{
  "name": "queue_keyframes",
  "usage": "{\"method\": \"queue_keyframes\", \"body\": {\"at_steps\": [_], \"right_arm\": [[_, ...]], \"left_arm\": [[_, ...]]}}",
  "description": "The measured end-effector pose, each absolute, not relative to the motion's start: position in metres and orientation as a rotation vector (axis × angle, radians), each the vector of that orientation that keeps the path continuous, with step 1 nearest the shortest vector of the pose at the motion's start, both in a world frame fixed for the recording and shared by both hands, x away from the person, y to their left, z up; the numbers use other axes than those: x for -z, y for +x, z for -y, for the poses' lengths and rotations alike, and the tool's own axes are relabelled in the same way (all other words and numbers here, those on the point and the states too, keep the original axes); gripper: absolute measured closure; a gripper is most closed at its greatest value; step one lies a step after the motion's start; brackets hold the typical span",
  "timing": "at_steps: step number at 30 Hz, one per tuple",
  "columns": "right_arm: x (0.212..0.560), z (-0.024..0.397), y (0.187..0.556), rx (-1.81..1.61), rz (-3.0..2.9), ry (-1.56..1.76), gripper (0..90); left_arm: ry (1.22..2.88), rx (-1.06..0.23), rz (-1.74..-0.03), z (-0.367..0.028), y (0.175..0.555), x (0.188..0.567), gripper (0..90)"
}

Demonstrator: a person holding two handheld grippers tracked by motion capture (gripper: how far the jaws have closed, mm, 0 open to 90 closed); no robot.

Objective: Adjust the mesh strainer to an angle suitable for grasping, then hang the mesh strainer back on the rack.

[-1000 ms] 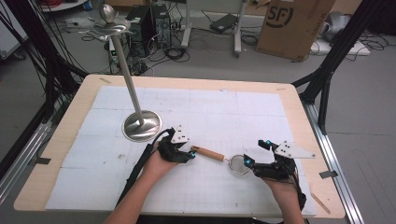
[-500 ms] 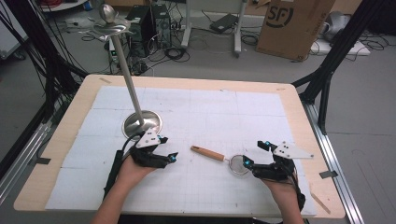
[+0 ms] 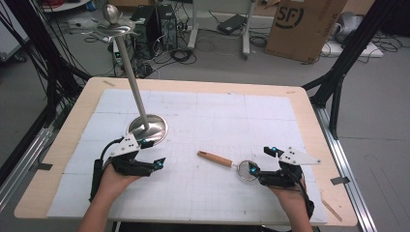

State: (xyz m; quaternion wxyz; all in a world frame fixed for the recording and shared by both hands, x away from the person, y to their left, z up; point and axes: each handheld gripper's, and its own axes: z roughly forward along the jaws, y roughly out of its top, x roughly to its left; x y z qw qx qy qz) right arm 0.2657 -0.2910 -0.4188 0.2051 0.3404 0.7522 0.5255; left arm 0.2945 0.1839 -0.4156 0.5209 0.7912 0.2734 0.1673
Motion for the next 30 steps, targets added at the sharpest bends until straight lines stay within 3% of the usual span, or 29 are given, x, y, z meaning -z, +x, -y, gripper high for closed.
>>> {"method": "queue_keyframes", "body": {"at_steps": [30], "right_arm": [[0.421,0.283,0.27,-1.467,-2.114,0.95,15.5]], "left_arm": [[1.854,-0.404,-0.677,-0.21,0.298,0.411,21.0]]}}
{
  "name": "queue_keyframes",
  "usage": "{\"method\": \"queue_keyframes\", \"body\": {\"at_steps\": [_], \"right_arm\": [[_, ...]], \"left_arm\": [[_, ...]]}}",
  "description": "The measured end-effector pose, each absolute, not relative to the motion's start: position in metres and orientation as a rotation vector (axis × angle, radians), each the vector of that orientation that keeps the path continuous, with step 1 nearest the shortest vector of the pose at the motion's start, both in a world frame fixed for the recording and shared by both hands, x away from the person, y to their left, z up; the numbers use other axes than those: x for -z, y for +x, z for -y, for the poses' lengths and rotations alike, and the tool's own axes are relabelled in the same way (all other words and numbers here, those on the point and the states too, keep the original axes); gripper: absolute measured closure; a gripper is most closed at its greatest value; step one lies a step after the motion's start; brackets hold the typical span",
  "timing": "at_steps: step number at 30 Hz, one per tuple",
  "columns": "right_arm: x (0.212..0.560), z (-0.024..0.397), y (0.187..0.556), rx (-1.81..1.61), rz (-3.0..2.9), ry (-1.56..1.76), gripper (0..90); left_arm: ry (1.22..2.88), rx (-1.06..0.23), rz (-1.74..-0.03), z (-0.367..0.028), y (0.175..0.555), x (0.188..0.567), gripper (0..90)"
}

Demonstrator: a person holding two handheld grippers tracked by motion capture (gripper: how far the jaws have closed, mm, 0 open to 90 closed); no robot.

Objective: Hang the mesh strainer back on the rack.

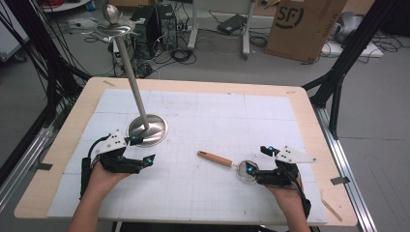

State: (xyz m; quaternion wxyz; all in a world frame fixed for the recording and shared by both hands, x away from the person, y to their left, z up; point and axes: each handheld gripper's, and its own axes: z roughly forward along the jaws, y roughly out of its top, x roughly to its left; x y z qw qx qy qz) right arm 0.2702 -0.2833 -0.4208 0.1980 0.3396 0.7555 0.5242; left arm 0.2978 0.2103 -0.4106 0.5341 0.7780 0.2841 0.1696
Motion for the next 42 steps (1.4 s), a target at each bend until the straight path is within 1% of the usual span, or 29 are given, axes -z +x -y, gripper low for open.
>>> {"method": "queue_keyframes", "body": {"at_steps": [28,35,42], "right_arm": [[0.417,0.269,0.27,-1.457,-2.152,0.887,15.5],[0.415,0.262,0.276,-1.432,-2.202,0.883,15.8],[0.411,0.249,0.293,-1.289,-2.34,0.871,16.8]], "left_arm": [[1.818,-0.442,-0.69,-0.221,0.293,0.404,21.0],[1.81,-0.441,-0.678,-0.221,0.291,0.401,21.0],[1.814,-0.437,-0.674,-0.22,0.29,0.401,21.1]]}}
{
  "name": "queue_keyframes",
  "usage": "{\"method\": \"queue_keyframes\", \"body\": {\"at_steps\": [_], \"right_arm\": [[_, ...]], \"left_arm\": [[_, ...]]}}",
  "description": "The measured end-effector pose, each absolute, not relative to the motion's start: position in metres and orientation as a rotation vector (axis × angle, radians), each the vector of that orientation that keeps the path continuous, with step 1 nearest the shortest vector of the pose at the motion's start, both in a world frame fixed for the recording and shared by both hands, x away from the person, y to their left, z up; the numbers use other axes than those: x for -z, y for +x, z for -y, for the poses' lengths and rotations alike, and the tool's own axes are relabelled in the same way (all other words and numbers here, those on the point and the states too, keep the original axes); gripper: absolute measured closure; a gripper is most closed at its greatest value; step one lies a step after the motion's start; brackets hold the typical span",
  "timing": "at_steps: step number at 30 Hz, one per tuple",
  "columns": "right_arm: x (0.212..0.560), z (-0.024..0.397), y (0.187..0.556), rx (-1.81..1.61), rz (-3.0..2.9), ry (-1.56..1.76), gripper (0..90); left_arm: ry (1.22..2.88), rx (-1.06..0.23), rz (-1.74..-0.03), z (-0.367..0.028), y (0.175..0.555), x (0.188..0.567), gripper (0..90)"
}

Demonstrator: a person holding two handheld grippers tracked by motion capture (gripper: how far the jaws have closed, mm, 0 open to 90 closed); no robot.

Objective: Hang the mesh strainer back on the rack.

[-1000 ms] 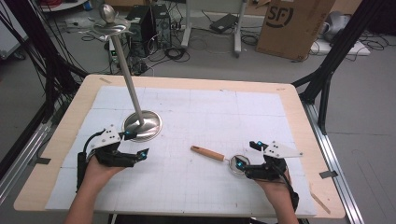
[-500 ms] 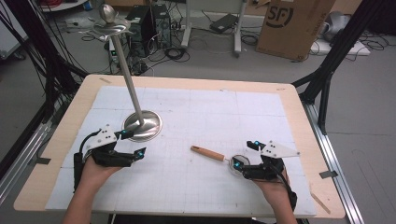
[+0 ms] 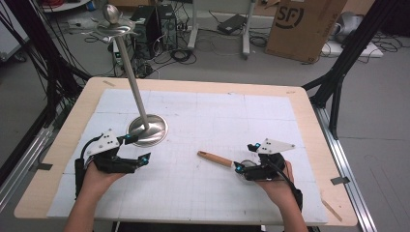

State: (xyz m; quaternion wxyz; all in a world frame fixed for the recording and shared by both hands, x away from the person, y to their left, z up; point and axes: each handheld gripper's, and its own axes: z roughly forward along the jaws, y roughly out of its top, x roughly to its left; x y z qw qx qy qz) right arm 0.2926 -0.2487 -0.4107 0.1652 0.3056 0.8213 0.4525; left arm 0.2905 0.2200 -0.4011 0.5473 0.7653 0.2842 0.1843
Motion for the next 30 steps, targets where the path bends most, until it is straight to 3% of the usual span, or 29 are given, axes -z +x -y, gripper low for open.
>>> {"method": "queue_keyframes", "body": {"at_steps": [20,30], "right_arm": [[0.41,0.2,0.323,-0.898,-2.677,0.725,34.2],[0.416,0.192,0.331,-0.759,-2.74,0.747,50.9]], "left_arm": [[1.824,-0.415,-0.673,-0.218,0.292,0.404,21.2],[1.823,-0.412,-0.675,-0.219,0.292,0.404,21.4]]}}
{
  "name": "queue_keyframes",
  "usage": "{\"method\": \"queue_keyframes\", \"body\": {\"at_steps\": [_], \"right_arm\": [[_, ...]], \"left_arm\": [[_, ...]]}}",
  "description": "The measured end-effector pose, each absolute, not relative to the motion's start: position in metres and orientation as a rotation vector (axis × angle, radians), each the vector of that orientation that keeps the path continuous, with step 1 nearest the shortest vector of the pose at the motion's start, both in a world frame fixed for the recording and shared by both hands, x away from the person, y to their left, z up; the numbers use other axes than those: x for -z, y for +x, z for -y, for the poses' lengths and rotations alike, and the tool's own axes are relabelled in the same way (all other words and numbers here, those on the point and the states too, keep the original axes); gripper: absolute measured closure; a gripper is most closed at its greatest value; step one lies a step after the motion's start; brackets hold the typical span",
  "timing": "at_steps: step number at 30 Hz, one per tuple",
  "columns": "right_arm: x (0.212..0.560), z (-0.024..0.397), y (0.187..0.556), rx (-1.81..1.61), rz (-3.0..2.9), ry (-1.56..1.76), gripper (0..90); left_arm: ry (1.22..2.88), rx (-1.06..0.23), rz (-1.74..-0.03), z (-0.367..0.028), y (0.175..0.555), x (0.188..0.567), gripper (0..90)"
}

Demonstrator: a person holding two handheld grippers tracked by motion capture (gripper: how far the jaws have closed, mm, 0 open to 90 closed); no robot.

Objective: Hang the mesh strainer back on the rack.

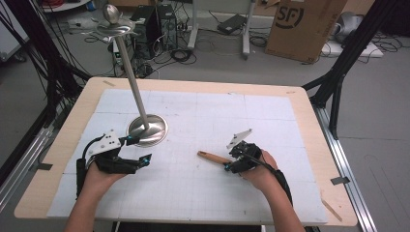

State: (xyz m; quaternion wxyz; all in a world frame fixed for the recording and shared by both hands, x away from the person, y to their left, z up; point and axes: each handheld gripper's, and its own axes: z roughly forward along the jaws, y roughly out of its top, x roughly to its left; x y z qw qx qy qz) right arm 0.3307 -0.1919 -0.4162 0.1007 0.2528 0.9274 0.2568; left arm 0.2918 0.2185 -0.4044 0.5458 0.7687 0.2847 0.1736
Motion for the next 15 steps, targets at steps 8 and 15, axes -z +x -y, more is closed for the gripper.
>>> {"method": "queue_keyframes", "body": {"at_steps": [8,15], "right_arm": [[0.4202,0.1887,0.3301,-0.711,-2.787,0.76,64.3],[0.4198,0.1893,0.3293,-0.714,-2.782,0.831,67.7]], "left_arm": [[1.828,-0.411,-0.676,-0.2175,0.2913,0.4047,21.5],[1.833,-0.412,-0.674,-0.2178,0.2921,0.4051,21.5]]}}
